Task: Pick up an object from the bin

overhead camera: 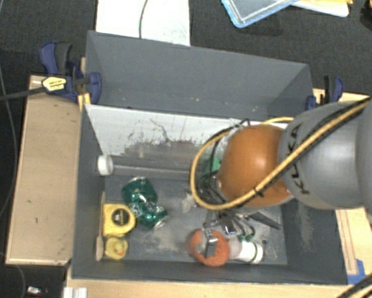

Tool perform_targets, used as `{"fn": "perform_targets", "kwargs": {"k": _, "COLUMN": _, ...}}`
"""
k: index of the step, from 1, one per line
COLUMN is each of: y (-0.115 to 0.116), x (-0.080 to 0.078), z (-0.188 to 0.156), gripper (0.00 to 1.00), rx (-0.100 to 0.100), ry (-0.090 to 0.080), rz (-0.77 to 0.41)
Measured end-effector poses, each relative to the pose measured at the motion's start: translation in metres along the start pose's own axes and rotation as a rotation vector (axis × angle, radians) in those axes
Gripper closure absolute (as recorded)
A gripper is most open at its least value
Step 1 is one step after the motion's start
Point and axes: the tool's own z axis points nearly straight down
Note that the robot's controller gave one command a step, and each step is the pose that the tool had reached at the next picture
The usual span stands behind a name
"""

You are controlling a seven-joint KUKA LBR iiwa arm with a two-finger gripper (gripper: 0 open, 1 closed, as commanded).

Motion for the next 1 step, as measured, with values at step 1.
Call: {"fn": "perform_targets", "kwargs": {"k": 1, "y": 0.0146, "x": 0.0043, "z": 0.0025, "gripper": 0.00, "rx": 0.004, "ry": 0.005, "rz": -0.024}}
